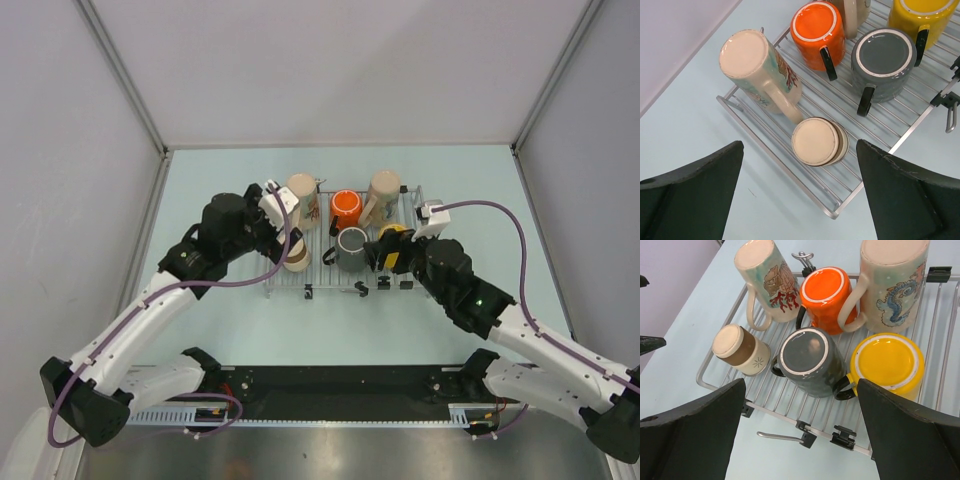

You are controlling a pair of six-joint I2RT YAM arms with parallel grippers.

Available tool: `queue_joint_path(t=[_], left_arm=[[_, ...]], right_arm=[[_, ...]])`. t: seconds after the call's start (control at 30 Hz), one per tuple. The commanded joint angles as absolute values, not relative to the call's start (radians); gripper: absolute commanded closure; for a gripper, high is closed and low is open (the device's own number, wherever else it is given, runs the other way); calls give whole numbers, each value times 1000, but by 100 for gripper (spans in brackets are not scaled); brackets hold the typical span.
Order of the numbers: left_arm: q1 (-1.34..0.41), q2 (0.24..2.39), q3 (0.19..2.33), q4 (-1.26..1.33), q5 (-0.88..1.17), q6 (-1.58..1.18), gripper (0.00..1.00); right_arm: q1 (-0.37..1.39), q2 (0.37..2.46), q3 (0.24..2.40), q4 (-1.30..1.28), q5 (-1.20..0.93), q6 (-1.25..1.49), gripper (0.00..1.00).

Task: Load the cups into the dish rack

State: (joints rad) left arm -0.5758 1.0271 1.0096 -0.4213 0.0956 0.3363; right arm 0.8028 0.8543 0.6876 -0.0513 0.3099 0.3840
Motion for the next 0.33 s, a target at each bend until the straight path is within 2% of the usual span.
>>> queue_joint_path(t=[0.0,0.3], left_arm=[[-583,1037,1020,-385,69,304,0],[-583,1019,1012,-376,63,305,0]], right_arm=[[811,845,741,-52,354,359,0],[822,850,744,-52,359,351,0]])
